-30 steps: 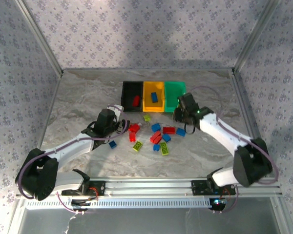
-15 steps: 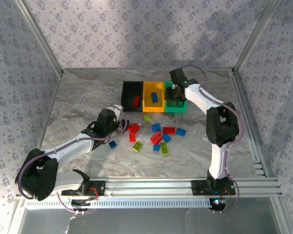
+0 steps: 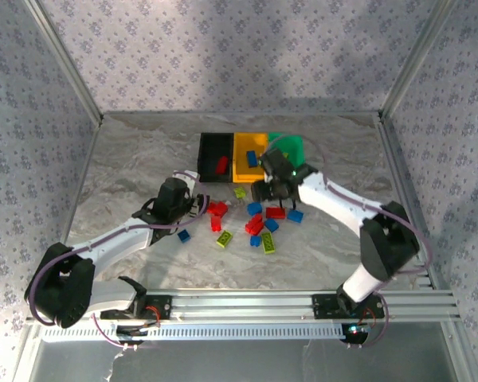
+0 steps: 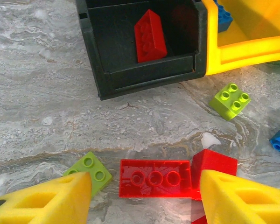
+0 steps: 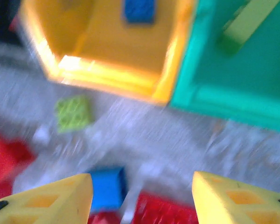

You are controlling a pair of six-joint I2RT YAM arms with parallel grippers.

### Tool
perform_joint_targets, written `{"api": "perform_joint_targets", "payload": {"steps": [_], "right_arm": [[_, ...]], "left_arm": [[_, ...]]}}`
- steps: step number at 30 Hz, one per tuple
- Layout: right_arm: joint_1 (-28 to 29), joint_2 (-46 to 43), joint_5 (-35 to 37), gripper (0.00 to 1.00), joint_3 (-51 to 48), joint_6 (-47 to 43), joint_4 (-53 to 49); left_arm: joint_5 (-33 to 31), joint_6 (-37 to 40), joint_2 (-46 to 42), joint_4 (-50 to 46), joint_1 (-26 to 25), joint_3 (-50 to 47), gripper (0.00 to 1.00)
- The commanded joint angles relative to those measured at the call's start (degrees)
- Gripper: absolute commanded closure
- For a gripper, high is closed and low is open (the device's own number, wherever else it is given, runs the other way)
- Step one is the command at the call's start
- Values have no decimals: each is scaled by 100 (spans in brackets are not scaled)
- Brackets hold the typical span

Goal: Sort the legos into containers by color
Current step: Pick up the lego from the bottom-center of the table.

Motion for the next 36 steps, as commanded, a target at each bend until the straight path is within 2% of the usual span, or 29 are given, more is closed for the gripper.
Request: {"api": "perform_joint_targets", "payload": {"steps": [1,8,14,28,31,36], "right_arm": [[254,-510,97,40,-840,487,-101],[1219,-1159,198,39,-1772,1081,-560],[1506,-1070,162,40,-2134,1622,-363],[1742,-228,262,41,-1796,1729,-135],[1746,-35,276,44,-1724,1755,-123],[1803,7,359,60,-1662,1730,-79]], "left_arm": [[-90,-105,-33,-77,59,80,38],[-127,-199,4,-116,170,89,38],[-106,-208,-12,-129,185,80,38],[-112,-234,-75,-132,189,45,38],[-112,-234,-84,-120,197,31,38],[-75,-243,-58,-124,203,45,38]]}}
